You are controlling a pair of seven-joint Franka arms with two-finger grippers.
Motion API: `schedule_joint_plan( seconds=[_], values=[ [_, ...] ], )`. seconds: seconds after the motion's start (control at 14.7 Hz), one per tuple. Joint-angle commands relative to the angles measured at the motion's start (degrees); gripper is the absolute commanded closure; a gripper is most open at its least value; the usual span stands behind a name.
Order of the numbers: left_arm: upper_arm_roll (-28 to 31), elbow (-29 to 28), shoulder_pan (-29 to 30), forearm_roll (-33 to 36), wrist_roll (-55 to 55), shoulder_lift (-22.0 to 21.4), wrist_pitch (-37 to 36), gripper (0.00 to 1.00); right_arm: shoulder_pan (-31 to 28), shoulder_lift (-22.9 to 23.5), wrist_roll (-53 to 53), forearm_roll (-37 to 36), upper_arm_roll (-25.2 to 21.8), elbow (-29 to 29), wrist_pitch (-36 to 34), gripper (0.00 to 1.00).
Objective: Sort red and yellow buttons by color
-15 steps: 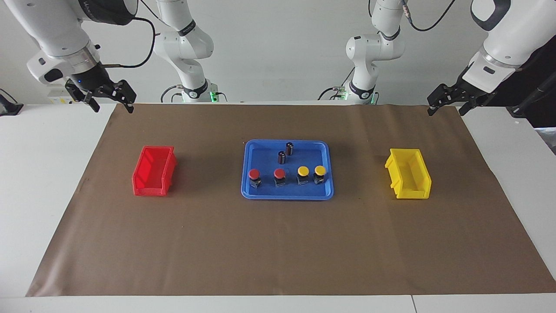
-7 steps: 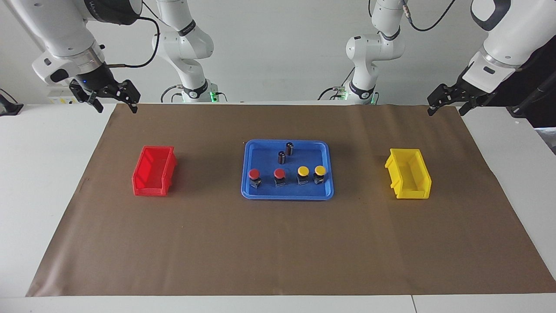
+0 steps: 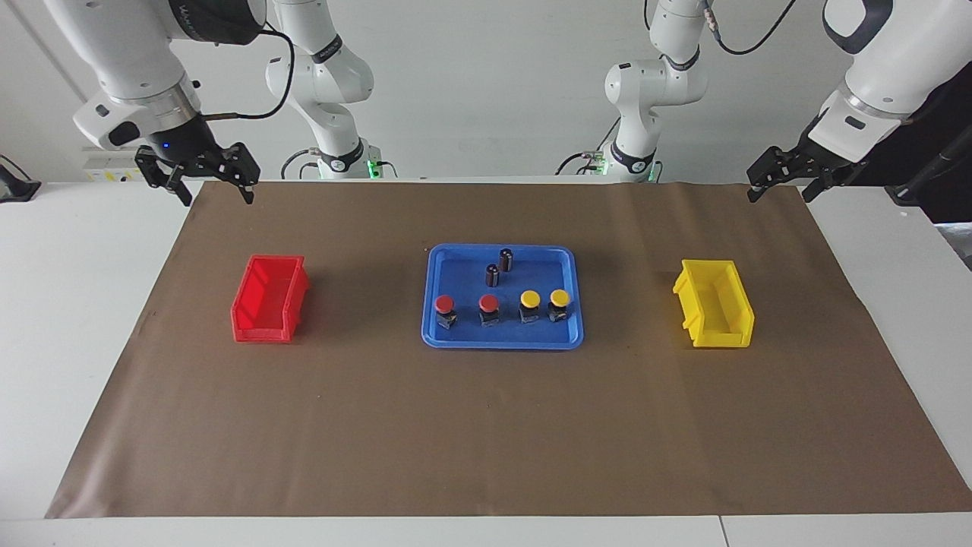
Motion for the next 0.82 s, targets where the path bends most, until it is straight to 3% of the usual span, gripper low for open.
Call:
schedule_joint_plan(
  seconds=[0.0,0.14,0.34,0.75],
  values=[
    [-0.18,-1.7,0.1,1.31,0.34,-1.61,-0.3,0.0,-0.52,5.19,12.64,0.34,10.77,1.14,4.82,0.0],
    [-0.18,-1.7,0.1,1.31,0.34,-1.61,-0.3,0.0,0.78,10.19,22.13,-1.15,17.03,1.31,9.21,0.0],
    [-0.18,-1.7,0.1,1.4,0.34,-1.61,-0.3,0.0,7.73,16.26,32.36,-4.66,17.32,1.06,15.99,0.0],
    [-0.18,-1.7,0.1,1.4,0.34,-1.61,-0.3,0.0,8.97,16.46,33.95,-4.67,17.4,-8.78,27.58,0.0]
  ],
)
